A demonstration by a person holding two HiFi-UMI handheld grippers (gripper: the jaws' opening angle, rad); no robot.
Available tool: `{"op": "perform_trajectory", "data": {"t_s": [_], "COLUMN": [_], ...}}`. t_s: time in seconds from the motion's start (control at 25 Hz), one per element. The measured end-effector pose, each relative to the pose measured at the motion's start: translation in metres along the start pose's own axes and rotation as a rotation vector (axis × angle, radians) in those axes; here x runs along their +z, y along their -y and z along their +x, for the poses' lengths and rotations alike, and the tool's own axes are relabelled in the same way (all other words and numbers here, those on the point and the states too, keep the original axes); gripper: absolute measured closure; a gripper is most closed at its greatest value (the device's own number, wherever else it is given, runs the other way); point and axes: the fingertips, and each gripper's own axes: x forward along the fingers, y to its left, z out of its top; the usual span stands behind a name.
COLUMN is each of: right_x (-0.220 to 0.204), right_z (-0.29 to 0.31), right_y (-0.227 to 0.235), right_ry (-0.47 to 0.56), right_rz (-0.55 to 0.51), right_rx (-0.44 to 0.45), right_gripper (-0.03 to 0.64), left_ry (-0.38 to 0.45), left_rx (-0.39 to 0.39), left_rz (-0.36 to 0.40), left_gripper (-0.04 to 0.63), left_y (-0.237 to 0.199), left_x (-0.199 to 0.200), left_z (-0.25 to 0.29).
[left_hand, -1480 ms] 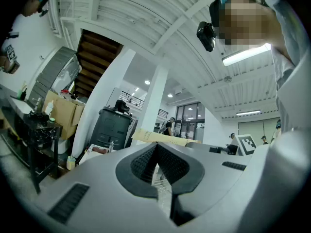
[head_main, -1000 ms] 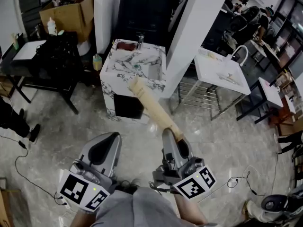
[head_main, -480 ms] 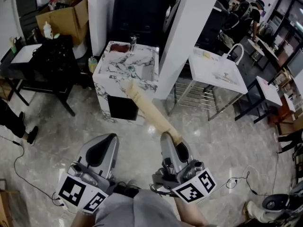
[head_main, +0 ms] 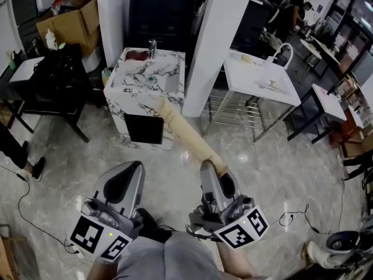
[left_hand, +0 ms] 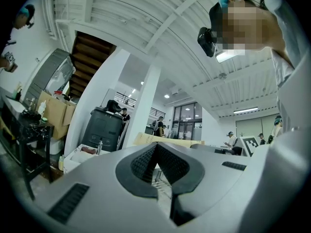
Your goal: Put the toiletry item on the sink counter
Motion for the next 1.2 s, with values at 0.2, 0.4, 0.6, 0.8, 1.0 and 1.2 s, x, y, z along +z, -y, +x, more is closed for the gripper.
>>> {"op": "perform_trajectory", "data": {"t_s": [0.2,0.4,0.6,0.8,1.0,1.2], "right_x": [0.008,0.017,0.024,0.028,0.03,0.034], "right_z": [-0.017,-0.03,-0.037,-0.034,-0.018,0.005], "right_y": [0.012,0.024,0.039,0.057,0.078,0.102], "right_ry": [0.026,0.052,0.072,0.081,0.082,0.088], "right_rz": [0.001,-0.013,-0.016,-0.02,-0.015,-0.008], "right_rx": [-0.045,-0.093,-0.142,-0.184,-0.211,-0.23], "right_gripper": [0.566,0.566,0.566,0.566,0.566,0.566], "left_ry": [-0.01,-0.005,-0.021,-0.025,-0.029,-0.034], "left_rx": [-0.048,-0.107,-0.174,-0.221,-0.25,-0.273], "left_rz": [0.002,-0.007,-0.03,-0.027,-0.03,-0.04], "left_gripper": [0.591,0.591,0.591,0.591,0.591,0.591], "left_y": [0.017,0.029,0.037,0.037,0.029,0.015], "left_x": [-0.002,-0.004,-0.014,-0.018,-0.019,-0.021], "left_z": [0.011,0.027,0.048,0.072,0.103,0.138]}}
